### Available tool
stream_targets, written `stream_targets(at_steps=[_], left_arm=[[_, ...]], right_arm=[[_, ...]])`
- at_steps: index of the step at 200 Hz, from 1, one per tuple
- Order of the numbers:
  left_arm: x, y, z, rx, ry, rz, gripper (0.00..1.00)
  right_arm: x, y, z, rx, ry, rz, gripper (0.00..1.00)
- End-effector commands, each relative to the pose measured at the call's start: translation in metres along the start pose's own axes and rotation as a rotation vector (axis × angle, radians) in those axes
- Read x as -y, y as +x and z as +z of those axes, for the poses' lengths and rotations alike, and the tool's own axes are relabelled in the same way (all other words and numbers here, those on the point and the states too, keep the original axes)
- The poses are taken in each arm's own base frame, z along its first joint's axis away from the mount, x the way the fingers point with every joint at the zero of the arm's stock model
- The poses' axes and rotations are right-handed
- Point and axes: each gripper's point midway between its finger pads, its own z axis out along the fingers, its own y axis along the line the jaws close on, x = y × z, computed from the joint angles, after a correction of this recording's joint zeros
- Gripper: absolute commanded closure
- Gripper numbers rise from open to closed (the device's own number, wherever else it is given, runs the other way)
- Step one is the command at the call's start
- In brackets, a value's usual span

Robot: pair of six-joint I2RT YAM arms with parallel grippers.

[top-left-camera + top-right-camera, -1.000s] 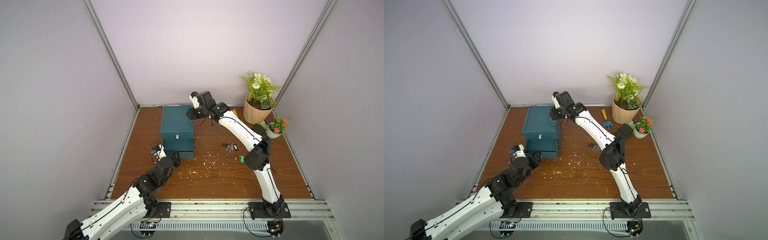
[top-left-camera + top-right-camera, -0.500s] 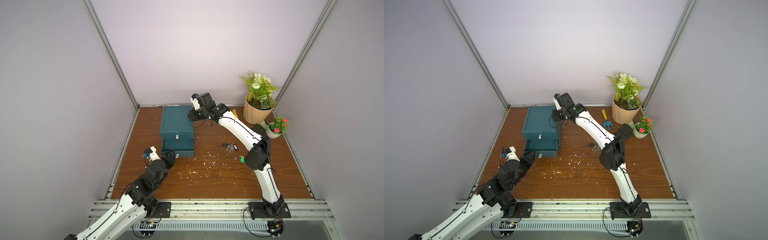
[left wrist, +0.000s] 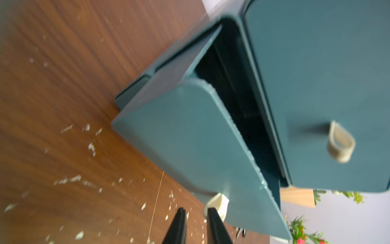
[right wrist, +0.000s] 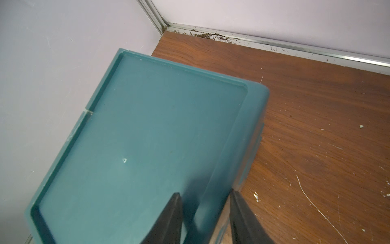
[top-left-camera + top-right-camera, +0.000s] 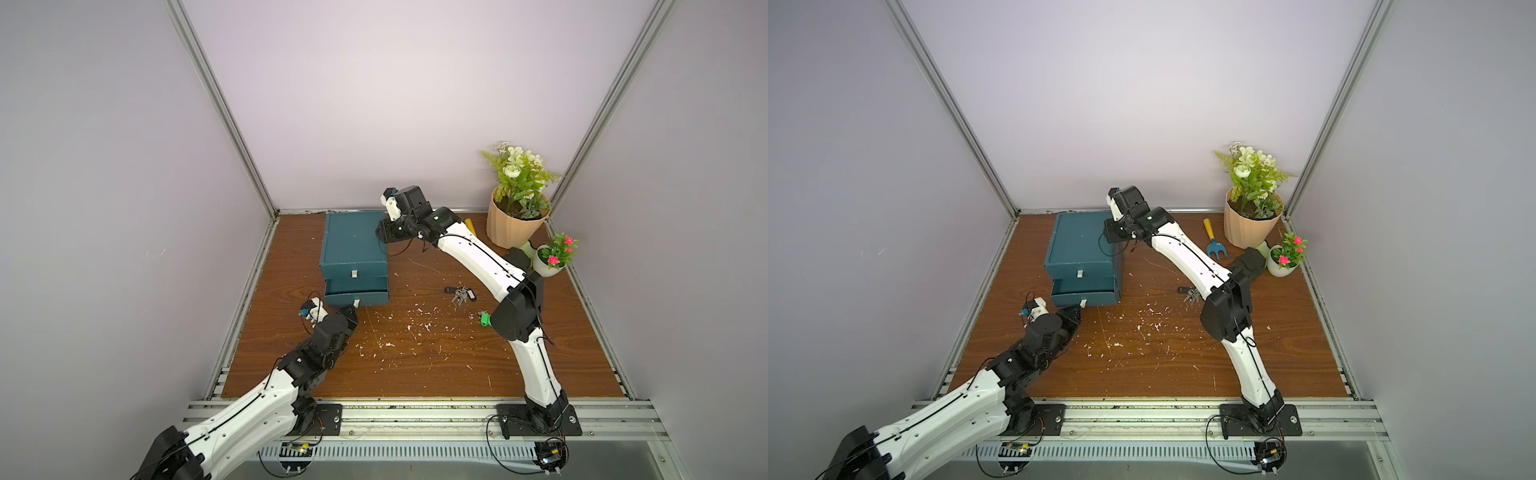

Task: Take the keys out of the drawer
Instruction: Close the drawer in the storage box.

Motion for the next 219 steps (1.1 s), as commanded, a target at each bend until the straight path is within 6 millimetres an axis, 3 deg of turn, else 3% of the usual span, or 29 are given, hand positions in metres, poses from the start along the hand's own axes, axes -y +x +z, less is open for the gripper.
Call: stream_targets(at_steps=[1, 56, 164, 181, 219], left_arm=[[0.027, -0.026, 0.006, 0.111, 0.104, -0.003, 0.75], [0.045, -0.032, 0.034, 0.097, 0.131, 0.051, 0.72], [0.052, -0.029, 0.046, 0.092, 0.191, -0.022, 0.63], [0.043, -0.025, 0.038, 0.064, 0.177, -0.055, 0.59], [0.002, -0.017, 0.015, 0.029, 0.118, -0.144, 0.57]], right_arm=[[-0.014, 0.004, -0.020, -0.021, -0.040, -0.032, 0.59], [-0.014, 0.010, -0.019, -0.037, -0.048, -0.035, 0.60], [-0.015, 0.016, -0.017, -0.051, -0.066, -0.031, 0.61], [-0.014, 0.014, -0.017, -0.048, -0.065, -0.033, 0.61], [-0.013, 0.013, -0.014, -0.045, -0.073, -0.029, 0.62]])
